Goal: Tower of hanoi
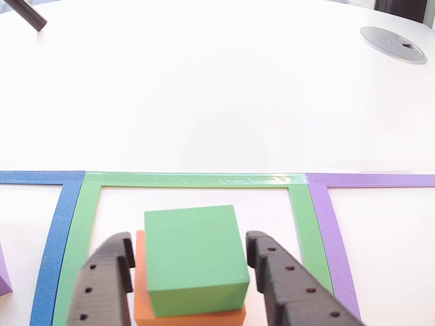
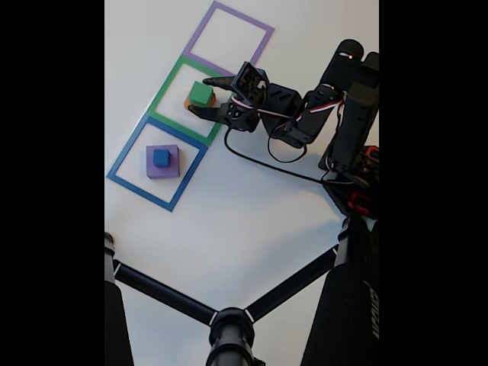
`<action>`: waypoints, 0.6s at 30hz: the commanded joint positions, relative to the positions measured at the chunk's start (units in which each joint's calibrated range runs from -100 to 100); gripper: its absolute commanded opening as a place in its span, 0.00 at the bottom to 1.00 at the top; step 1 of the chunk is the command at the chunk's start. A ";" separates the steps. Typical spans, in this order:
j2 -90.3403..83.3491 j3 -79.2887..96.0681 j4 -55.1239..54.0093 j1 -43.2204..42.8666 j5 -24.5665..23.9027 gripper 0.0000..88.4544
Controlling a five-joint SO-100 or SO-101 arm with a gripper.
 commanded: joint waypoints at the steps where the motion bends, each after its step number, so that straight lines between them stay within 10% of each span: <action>1: -0.20 0.46 -0.79 -0.99 0.54 0.13; 18: -9.97 0.91 7.30 -0.89 0.54 0.06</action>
